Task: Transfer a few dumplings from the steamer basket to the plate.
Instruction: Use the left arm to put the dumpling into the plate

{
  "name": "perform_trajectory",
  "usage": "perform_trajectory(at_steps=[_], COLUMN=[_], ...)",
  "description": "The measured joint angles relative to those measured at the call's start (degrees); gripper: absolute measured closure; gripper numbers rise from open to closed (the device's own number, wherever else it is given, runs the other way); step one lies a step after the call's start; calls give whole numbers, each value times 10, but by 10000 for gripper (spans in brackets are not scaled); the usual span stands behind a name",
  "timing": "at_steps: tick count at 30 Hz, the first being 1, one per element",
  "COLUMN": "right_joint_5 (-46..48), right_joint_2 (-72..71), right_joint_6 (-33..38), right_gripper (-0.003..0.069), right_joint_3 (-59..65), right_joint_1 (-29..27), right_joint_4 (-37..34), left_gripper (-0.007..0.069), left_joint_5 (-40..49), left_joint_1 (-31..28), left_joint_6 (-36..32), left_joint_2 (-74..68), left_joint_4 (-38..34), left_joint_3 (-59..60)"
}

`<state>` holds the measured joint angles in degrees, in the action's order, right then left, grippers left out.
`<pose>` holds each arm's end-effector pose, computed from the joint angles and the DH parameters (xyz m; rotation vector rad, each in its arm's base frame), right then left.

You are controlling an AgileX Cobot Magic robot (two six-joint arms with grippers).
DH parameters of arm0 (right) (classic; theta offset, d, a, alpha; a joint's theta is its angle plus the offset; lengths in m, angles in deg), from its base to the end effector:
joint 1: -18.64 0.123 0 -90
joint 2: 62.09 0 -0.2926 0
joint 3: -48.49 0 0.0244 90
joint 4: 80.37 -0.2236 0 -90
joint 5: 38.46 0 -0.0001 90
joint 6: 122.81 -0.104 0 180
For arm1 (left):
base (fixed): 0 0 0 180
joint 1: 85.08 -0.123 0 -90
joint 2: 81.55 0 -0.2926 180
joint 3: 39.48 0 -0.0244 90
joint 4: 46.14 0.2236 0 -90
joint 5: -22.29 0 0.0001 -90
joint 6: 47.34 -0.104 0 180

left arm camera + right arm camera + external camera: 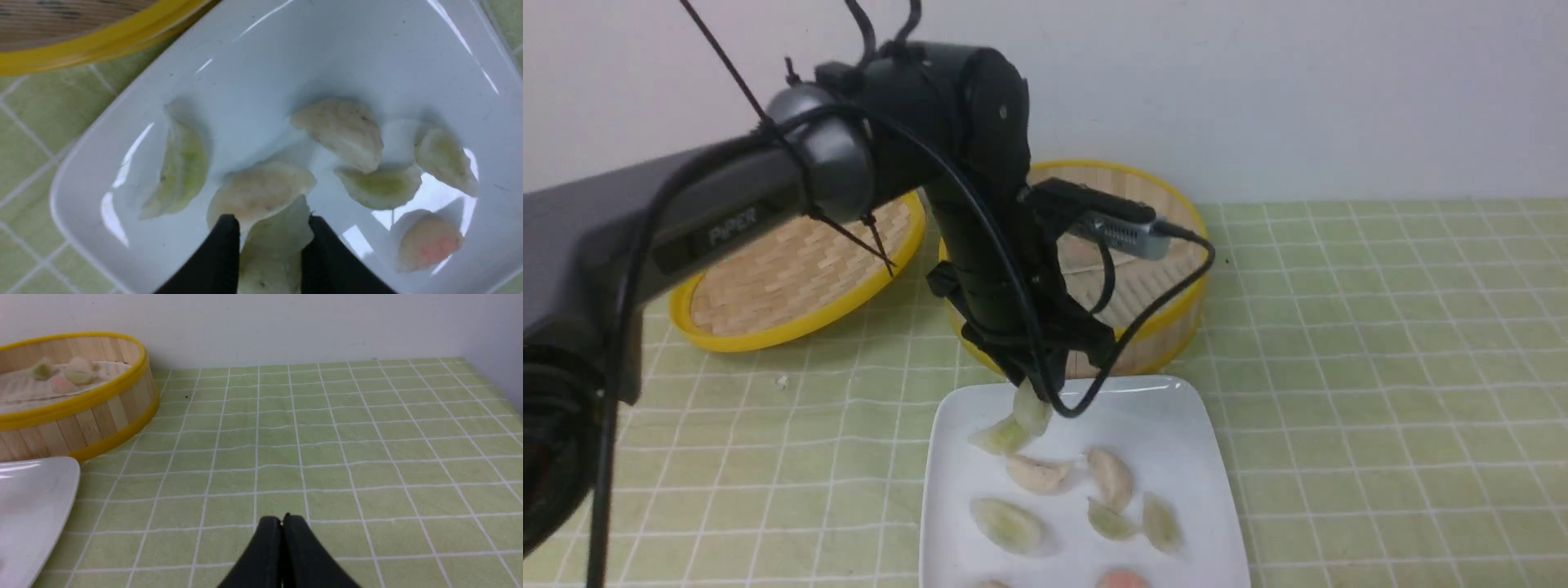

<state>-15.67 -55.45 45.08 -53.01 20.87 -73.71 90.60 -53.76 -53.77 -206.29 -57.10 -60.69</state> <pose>0.0291 -0.0036 0.1682 0.0921 1.8791 0.0559 0.3364 -0.2262 0.2336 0.8952 2.8904 -0.3173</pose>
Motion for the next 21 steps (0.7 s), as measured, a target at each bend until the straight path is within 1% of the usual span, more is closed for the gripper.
perform_trajectory(at_steps=[7, 9, 10, 12, 13, 14, 17, 19, 21], right_joint_5=[0, 0, 0, 0, 0, 0, 0, 0, 0], right_joint_2=[0, 0, 0, 0, 0, 0, 0, 0, 0], right_joint_6=[0, 0, 0, 0, 0, 0, 0, 0, 0], right_gripper=[673, 673, 673, 673, 673, 673, 673, 673, 673], right_joint_3=[0, 0, 0, 0, 0, 0, 0, 0, 0], right_joint_1=[0, 0, 0, 0, 0, 0, 0, 0, 0], right_joint_4=[0, 0, 0, 0, 0, 0, 0, 0, 0], left_gripper=[453, 440, 424, 366, 309, 284, 174, 166, 191], left_joint_5=[-40, -51, -55, -62, -62, -62, -46, -19, 3], left_joint_1=[5, 5, 5, 5, 5, 5, 5, 5, 5], left_joint_6=[-2, -2, -2, -2, -2, -2, -2, -2, 0], left_joint_2=[-53, -60, -62, -62, -62, -62, -62, -62, -62], left_joint_4=[1, 2, 2, 2, 2, 3, 3, 4, 4], left_joint_3=[0, 0, 0, 0, -1, -4, -23, -45, -69])
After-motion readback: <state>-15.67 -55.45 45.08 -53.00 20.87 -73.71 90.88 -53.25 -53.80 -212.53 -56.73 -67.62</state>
